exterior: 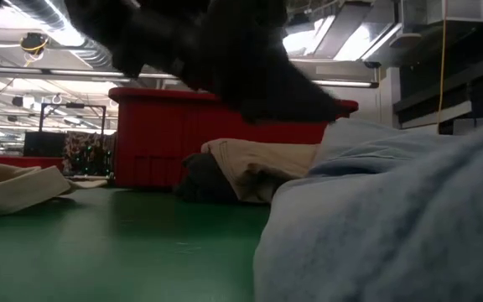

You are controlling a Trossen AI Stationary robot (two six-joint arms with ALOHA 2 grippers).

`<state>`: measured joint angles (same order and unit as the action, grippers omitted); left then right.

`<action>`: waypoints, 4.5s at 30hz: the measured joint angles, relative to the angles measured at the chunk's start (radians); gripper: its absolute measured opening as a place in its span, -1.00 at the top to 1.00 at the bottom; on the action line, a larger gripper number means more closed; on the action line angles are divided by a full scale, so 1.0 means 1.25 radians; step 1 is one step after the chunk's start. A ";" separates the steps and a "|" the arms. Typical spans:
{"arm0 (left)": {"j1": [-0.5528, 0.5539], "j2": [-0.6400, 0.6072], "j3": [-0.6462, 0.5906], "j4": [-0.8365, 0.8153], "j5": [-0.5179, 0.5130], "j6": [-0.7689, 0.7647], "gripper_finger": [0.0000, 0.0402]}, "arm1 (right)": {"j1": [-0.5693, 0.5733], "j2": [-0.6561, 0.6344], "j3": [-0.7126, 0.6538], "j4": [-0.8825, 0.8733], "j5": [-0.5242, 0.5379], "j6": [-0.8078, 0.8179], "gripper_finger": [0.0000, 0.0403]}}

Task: Fold laundry
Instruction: Fold the blue pants

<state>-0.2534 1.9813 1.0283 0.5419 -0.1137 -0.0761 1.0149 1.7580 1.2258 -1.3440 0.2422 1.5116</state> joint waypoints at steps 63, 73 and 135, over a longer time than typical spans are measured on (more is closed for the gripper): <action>0.184 0.119 0.296 0.105 0.086 0.097 0.50 | -0.075 -0.208 -0.024 -0.179 0.191 -0.142 0.23; 0.224 0.165 0.355 -0.157 0.025 0.132 0.50 | -0.084 -0.347 -0.279 -0.151 0.055 0.014 0.23; 0.077 0.115 0.280 -0.528 0.033 0.129 0.50 | -0.085 -0.047 -0.200 0.178 -0.136 -0.231 0.23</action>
<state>-0.1577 2.1254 1.3783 -0.1175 -0.0719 0.0847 0.9089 1.6990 0.9752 -1.1210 0.0720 1.2233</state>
